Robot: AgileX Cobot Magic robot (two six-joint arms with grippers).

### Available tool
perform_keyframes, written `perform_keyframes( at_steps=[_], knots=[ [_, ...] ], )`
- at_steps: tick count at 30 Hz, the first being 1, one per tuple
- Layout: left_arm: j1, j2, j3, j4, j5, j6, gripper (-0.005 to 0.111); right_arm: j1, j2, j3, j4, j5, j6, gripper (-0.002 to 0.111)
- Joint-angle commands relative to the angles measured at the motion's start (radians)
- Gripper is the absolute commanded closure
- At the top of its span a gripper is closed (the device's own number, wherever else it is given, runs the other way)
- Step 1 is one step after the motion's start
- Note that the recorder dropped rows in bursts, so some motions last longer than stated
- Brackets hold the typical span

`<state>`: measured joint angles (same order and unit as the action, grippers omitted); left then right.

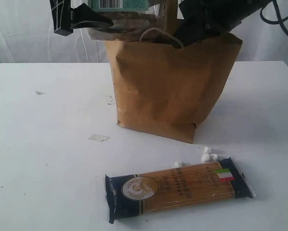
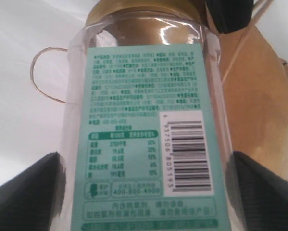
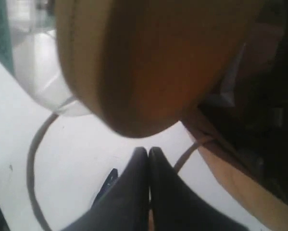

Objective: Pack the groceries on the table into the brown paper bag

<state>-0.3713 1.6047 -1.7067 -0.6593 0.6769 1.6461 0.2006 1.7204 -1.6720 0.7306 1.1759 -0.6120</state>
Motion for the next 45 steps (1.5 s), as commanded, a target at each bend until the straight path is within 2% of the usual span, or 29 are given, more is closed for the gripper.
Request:
perform_keyframes(
  at_steps=[1, 11, 19, 24, 33, 45],
  knots=[
    [-0.001, -0.009, -0.011, -0.034, 0.026, 0.009, 0.107, -0.001, -0.009, 0.007, -0.055, -0.079, -0.012, 0.108],
    [-0.001, -0.009, 0.012, -0.034, 0.026, 0.007, 0.107, -0.001, -0.002, 0.007, -0.076, -0.196, -0.012, 0.108],
    [-0.001, -0.009, 0.032, -0.053, 0.011, 0.065, 0.107, -0.001, 0.002, 0.007, -0.066, -0.029, -0.008, 0.108],
    [-0.001, -0.009, 0.032, -0.128, 0.002, 0.215, 0.107, -0.001, 0.002, 0.007, -0.066, 0.036, 0.018, 0.108],
    [-0.004, 0.026, 0.032, -0.223, 0.007, 0.325, 0.107, -0.001, 0.002, 0.007, -0.061, 0.045, 0.018, 0.108],
    [-0.082, 0.052, 0.030, -0.252, -0.023, 0.471, 0.107, -0.001, 0.000, 0.008, -0.046, 0.045, 0.018, 0.108]
  ],
)
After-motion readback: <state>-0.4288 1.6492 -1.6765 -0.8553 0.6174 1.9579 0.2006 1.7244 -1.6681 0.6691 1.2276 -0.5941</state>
